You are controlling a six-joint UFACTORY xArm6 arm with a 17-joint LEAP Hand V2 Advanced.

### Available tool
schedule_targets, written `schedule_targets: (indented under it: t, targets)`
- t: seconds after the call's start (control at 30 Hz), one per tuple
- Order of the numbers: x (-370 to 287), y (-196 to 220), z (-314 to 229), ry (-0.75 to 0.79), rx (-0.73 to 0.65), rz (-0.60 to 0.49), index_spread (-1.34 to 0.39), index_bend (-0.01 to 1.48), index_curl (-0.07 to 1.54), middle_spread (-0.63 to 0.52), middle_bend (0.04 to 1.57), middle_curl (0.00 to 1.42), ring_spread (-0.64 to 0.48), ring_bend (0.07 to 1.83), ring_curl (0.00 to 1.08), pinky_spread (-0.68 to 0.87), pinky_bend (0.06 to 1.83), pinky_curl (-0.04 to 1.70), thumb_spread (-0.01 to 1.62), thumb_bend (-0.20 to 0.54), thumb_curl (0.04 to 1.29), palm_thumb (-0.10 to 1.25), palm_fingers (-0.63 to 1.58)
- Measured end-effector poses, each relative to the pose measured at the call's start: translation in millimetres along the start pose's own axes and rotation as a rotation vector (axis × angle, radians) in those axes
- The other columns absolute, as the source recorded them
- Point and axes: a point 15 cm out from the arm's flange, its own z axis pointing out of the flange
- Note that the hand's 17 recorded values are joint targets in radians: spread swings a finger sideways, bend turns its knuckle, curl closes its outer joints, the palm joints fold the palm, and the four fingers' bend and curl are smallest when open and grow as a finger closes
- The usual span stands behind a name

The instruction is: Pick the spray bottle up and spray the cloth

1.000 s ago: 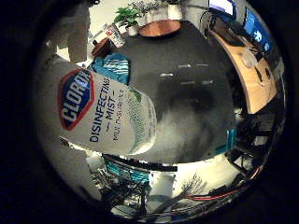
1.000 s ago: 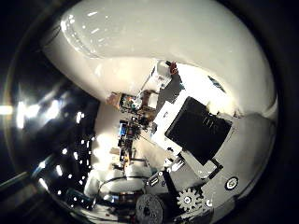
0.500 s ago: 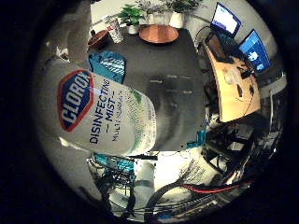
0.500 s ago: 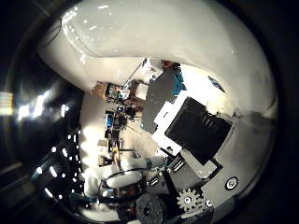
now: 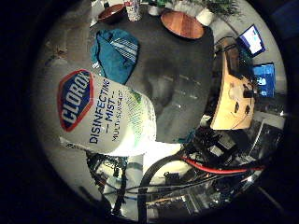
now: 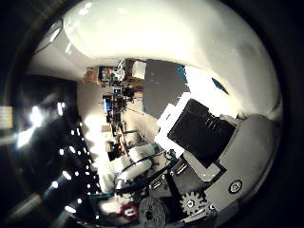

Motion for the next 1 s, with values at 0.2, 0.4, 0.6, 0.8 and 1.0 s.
schedule_targets:
  t: [0.2, 0.4, 0.6, 0.8, 1.0]
  targets:
    - [-4, -12, 29, -0.011, -0.059, 0.016, -0.22, 1.14, 0.76, -0.12, 1.35, 0.63, -0.17, 1.48, 0.57, -0.24, 1.11, 1.06, 0.75, -0.021, 0.84, 0.93, 1.19]
    - [-2, -26, 57, -0.015, -0.102, 0.04, -0.22, 1.14, 0.76, -0.12, 1.35, 0.63, -0.17, 1.48, 0.57, -0.25, 1.1, 1.08, 0.74, -0.021, 0.84, 0.93, 1.19]
    - [11, -41, 89, -0.015, -0.148, 0.074, -0.22, 1.14, 0.76, -0.12, 1.35, 0.63, -0.17, 1.48, 0.57, -0.25, 1.1, 1.09, 0.74, -0.021, 0.85, 0.93, 1.19]
    - [15, -45, 103, -0.019, -0.172, 0.08, -0.22, 1.14, 0.76, -0.13, 1.36, 0.63, -0.17, 1.48, 0.57, -0.25, 1.09, 1.1, 0.74, -0.02, 0.85, 0.93, 1.19]
    - [12, -41, 93, -0.023, -0.16, 0.081, -0.22, 1.14, 0.77, -0.13, 1.36, 0.63, -0.17, 1.48, 0.57, -0.26, 1.09, 1.1, 0.74, -0.02, 0.86, 0.93, 1.19]
